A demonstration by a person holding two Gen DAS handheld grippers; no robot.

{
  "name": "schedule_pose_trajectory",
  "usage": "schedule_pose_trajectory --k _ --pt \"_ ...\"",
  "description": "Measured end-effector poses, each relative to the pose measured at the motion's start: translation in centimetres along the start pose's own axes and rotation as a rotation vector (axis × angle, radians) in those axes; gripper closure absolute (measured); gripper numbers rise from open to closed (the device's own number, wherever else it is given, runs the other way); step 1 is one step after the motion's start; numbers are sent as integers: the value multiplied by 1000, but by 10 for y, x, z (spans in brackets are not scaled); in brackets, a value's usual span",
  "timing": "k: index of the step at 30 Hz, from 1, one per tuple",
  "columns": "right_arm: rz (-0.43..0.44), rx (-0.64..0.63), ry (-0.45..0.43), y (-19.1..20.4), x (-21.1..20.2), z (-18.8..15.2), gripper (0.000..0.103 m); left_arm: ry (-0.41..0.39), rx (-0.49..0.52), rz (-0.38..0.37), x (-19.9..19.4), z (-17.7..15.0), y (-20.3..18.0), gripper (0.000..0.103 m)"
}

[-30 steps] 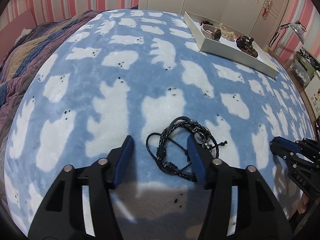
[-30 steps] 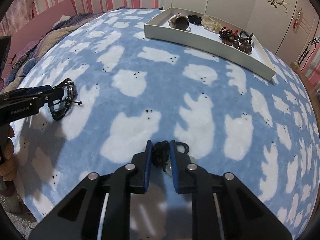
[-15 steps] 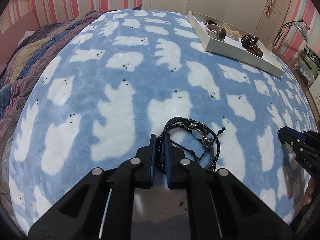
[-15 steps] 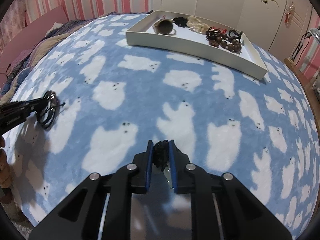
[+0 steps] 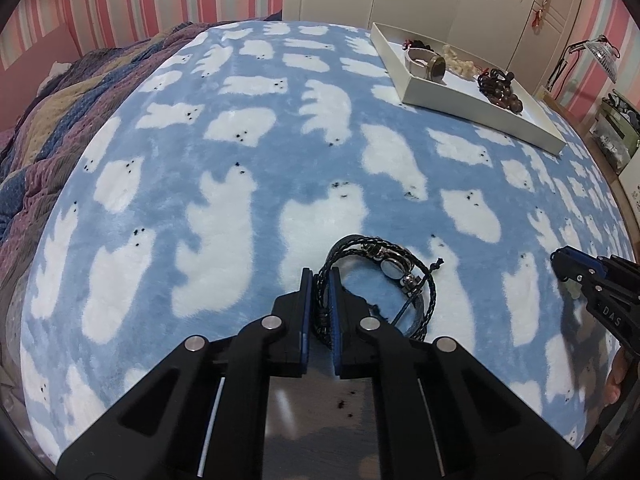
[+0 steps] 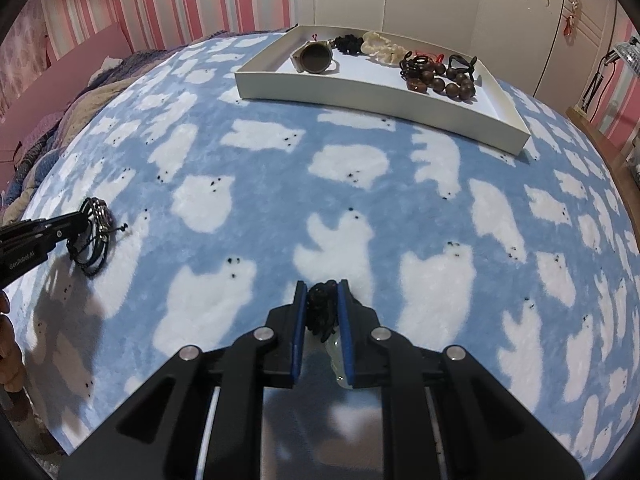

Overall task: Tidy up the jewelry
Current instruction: 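Carry the leather bracelet and jade pendant into the white tray and open both tools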

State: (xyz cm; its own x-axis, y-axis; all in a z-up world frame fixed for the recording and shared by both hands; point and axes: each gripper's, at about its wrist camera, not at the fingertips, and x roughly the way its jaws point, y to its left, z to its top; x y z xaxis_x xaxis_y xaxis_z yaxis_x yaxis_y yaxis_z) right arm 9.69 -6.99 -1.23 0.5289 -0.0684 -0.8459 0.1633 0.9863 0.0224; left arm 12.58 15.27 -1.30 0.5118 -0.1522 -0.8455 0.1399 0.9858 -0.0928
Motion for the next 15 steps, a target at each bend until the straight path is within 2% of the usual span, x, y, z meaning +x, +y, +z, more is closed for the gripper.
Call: schedule_pose_trajectory --k 9,15 --pt "19 69 -40 -29 -6 6 88 -8 17 -29 -3 14 -27 97" --pt "13 109 -76 -57 -9 20 89 12 14 -74 5 31 -53 97"
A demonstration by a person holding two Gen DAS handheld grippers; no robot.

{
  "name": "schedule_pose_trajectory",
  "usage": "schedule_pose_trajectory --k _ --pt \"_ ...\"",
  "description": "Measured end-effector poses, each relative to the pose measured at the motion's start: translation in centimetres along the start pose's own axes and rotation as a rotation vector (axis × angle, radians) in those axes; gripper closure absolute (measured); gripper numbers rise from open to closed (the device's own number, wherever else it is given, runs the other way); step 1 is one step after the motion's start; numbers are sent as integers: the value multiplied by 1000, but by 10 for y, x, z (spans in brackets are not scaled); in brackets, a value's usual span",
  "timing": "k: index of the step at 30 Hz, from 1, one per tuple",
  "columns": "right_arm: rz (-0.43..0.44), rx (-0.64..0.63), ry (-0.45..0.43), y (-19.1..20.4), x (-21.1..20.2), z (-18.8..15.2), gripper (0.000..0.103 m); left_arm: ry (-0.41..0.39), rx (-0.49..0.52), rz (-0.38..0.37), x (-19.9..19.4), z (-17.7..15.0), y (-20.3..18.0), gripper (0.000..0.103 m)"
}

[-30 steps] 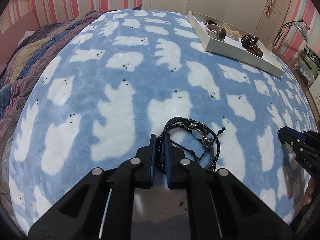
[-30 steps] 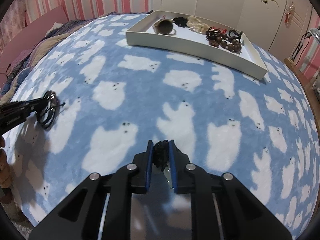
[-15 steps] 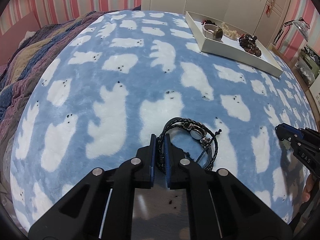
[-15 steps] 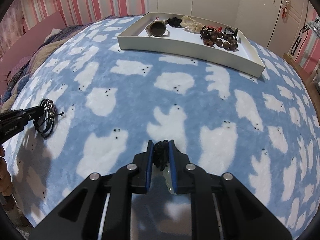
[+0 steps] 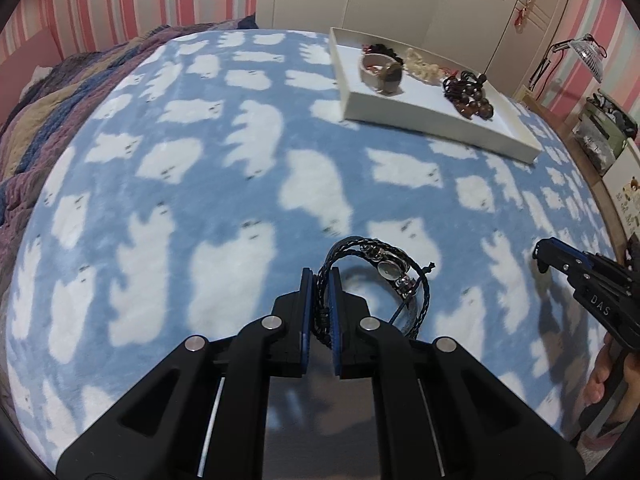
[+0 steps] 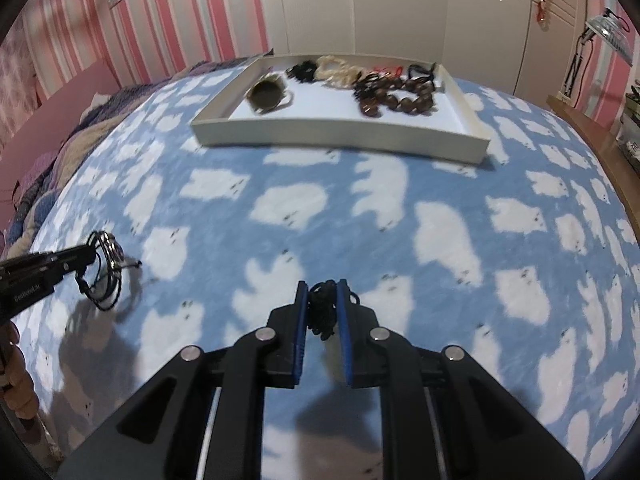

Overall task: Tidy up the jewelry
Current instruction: 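Carry the leather bracelet and jade pendant into the white tray and open both tools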

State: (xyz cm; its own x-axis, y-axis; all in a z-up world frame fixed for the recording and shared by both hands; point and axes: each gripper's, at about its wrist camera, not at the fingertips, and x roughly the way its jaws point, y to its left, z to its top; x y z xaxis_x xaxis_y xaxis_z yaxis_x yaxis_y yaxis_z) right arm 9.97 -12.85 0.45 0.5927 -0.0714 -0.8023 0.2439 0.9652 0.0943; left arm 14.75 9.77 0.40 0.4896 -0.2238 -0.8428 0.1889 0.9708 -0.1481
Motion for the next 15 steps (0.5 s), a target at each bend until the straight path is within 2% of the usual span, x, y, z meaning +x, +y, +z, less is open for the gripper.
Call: schedule_pose_trajectory --k 7,15 --pt "-1 46 -46 -29 1 25 89 -3 36 -1 14 32 -41 97" --pt "-14 73 -122 -56 -3 68 89 -57 57 -14 18 85 -84 97"
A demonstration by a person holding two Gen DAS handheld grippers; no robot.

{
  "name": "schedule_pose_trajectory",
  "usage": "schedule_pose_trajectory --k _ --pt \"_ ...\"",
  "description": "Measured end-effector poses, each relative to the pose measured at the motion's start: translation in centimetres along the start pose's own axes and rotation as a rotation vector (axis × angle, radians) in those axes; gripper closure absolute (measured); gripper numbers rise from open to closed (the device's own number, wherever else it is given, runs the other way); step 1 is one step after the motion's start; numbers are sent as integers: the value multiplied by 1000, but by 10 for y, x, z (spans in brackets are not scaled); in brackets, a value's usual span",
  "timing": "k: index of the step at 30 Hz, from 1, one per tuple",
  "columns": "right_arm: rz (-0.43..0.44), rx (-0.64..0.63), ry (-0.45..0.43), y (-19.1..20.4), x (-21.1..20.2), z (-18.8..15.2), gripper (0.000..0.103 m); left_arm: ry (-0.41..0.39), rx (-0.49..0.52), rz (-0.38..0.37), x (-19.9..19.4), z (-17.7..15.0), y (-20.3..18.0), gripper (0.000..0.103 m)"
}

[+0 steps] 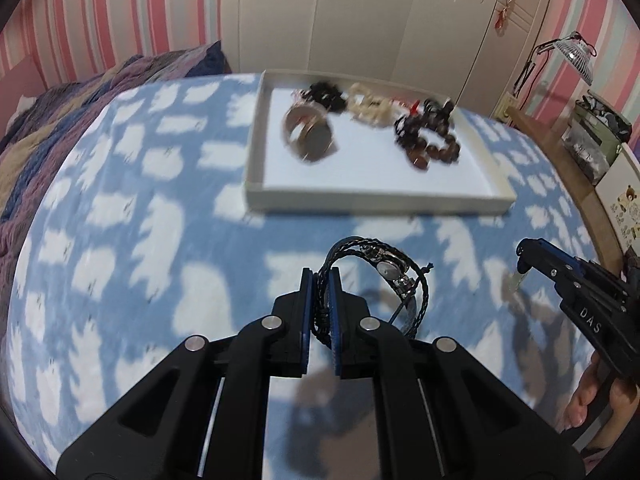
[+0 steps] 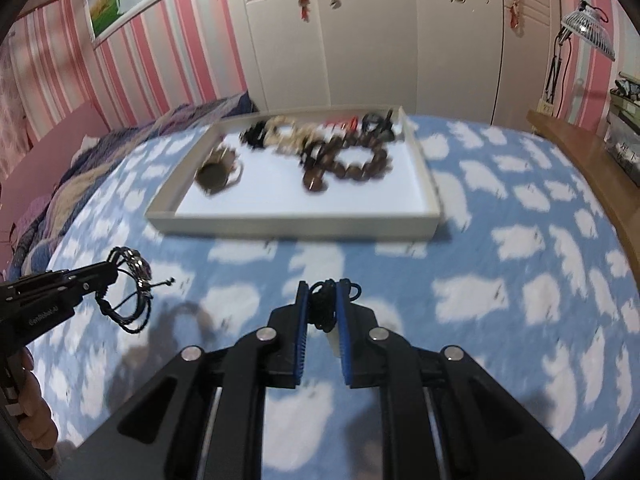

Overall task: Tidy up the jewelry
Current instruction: 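Carry the leather bracelet and jade pendant into the white tray and open both tools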

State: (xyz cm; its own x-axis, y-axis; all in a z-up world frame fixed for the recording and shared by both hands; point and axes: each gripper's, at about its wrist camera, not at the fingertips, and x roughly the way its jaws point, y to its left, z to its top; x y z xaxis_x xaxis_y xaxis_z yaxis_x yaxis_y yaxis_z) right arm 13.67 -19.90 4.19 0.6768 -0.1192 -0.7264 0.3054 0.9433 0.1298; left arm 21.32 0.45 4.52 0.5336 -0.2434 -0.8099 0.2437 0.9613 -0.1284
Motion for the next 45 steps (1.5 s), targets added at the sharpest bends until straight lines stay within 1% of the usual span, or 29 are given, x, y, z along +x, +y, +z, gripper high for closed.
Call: schedule_pose_trajectory --k 6,10,15,18,22,24,26,33,45 --pt "-14 22 -51 -17 3 42 89 -28 0 6 10 37 -18 97" --pt "-21 27 -68 -23 12 67 89 -24 -4 6 22 59 -27 97" --pt "-18 47 -70 -25 30 86 89 -39 -20 8 35 86 -35 97" --pt "-30 47 -68 -24 45 93 90 -48 -5 44 44 98 -39 97" --pt "-45 34 -55 -20 66 99 90 -37 4 75 60 110 -38 97" --pt "-45 35 -48 -20 73 99 90 -46 14 100 67 112 -38 97" --pt "-55 24 -43 -19 80 96 90 -52 19 105 73 111 -38 97" --pt "-88 -2 -26 -21 97 89 90 -28 45 137 100 100 -34 97" --pt "-107 -31 -25 -18 111 81 90 -26 67 194 119 93 -34 97"
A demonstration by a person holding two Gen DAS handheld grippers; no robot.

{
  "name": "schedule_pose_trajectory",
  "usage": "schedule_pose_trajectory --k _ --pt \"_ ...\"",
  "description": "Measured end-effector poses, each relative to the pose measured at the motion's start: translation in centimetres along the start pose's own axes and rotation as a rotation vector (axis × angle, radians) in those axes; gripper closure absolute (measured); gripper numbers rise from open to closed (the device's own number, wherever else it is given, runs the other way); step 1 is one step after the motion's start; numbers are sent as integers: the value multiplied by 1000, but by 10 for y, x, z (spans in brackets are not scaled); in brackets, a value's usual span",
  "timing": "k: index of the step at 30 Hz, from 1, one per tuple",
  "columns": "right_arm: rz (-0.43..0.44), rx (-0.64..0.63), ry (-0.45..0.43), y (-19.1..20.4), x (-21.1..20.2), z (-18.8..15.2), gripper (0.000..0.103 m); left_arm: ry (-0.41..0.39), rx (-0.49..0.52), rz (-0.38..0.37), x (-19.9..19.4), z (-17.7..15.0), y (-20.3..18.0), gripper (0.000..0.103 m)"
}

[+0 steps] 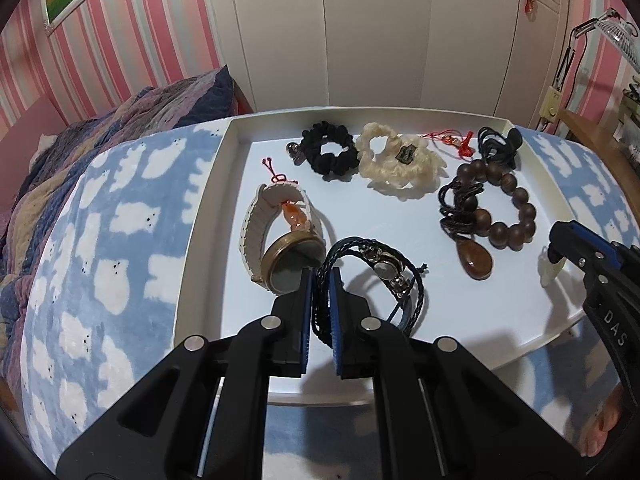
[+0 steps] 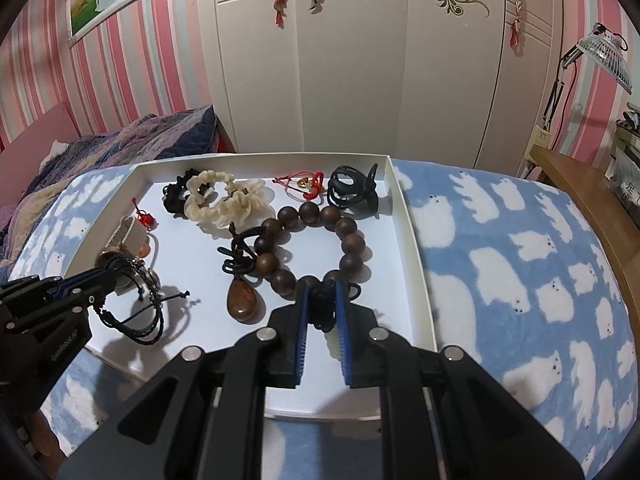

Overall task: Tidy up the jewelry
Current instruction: 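Carry the leather bracelet and jade pendant into the white tray and open both tools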

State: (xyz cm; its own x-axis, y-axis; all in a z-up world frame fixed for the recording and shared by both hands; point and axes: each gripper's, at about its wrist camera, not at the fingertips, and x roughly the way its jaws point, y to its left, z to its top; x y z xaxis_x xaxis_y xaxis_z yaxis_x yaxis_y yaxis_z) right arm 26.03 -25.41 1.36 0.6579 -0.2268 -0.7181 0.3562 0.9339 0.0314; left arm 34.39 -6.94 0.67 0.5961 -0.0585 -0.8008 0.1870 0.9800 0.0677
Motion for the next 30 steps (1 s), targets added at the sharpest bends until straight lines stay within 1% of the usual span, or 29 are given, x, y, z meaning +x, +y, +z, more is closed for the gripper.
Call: schedule_pose_trajectory --k 7,11,14,20,24,30 --pt "-16 -6 -1 -2 5 -1 90 6 4 13 8 1 1 97" --pt "-11 -3 14 -5 10 -3 90 12 -6 4 12 3 5 97" --pt "-19 -8 29 -6 15 -5 90 16 -10 -11 13 4 7 96" --pt "-49 -12 37 -8 19 -7 90 11 4 -10 15 3 6 96" --pt "-40 -5 65 -11 27 -10 89 20 7 -8 18 2 5 96" --pt "-37 -9 72 -10 30 -11 89 40 1 -24 23 0 6 96"
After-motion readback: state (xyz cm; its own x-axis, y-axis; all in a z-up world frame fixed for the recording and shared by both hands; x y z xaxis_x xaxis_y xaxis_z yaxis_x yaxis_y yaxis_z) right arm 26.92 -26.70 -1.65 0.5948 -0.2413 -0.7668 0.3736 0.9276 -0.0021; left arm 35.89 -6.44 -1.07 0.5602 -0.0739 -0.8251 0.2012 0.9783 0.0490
